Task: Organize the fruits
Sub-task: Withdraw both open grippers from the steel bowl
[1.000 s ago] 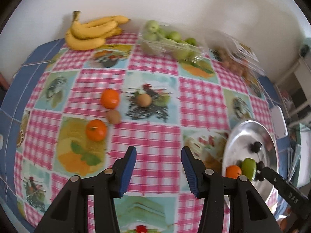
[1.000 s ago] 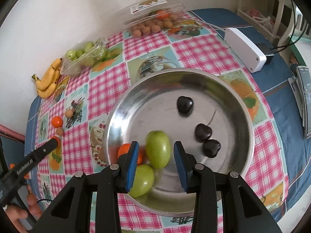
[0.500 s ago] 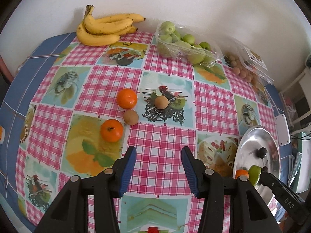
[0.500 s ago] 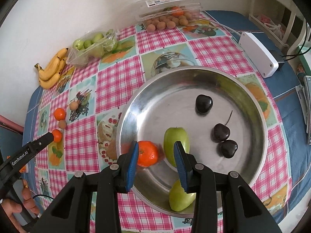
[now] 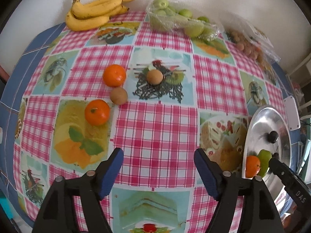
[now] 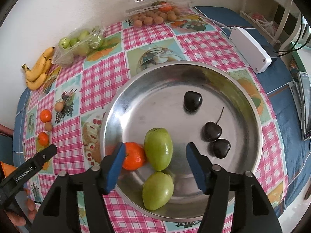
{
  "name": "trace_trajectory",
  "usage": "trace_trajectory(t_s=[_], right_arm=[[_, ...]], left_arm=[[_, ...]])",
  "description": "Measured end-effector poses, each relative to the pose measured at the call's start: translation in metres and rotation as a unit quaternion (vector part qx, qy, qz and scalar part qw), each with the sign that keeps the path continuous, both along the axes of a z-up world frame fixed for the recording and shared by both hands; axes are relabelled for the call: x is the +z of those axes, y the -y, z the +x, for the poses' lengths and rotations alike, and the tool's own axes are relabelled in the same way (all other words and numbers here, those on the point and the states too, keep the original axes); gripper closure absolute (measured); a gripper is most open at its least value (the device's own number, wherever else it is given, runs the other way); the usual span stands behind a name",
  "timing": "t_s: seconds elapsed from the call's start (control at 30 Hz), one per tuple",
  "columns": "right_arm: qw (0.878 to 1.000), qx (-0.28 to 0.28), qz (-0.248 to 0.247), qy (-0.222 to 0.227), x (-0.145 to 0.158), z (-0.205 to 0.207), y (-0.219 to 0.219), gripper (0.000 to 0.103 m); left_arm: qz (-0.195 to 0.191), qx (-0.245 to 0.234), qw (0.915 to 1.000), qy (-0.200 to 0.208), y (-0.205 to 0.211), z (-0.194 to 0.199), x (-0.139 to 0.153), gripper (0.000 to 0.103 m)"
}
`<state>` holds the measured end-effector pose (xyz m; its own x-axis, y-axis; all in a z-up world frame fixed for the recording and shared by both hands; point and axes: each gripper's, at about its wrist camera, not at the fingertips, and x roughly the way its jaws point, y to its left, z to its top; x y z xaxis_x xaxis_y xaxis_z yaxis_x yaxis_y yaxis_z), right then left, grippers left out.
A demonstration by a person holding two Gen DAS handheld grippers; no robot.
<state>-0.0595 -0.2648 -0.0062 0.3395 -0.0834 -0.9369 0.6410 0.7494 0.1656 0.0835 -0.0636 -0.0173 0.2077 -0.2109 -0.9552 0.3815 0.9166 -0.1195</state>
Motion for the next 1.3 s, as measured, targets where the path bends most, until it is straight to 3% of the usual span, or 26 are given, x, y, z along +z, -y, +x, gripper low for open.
trace_trajectory(t_s=[0.4,0.53,0.63,0.73,1.3], right_arm=[[1.0,-0.001,-0.014,-0.019,-0.007,0.003,-0.002,0.025],[1.0,-0.005,-0.012,-0.016,-0.008,0.003,0.0,0.014],[1.0,-0.005,-0.012,-0.015,-0.008,0.003,0.0,0.013],[1.0,-0.008,-0.011,-0.022,-0.01,0.003,0.001,0.0],[1.0,-0.002,-0.024,-0.012,0.002,0.003,-0.01,0.0]], left_arm=[[0.022,-0.004,0.9997,0.0,0.004,-0.002,-0.01,0.001],[0.028,-0.006,0.9996,0.008,0.005,-0.001,-0.011,0.0],[0.031,-0.007,0.9994,0.015,0.005,0.0,-0.011,0.0],[0.033,-0.004,0.9991,0.024,0.005,0.001,-0.01,0.0],[0.02,0.001,0.9981,0.059,-0.007,0.005,0.011,0.0]])
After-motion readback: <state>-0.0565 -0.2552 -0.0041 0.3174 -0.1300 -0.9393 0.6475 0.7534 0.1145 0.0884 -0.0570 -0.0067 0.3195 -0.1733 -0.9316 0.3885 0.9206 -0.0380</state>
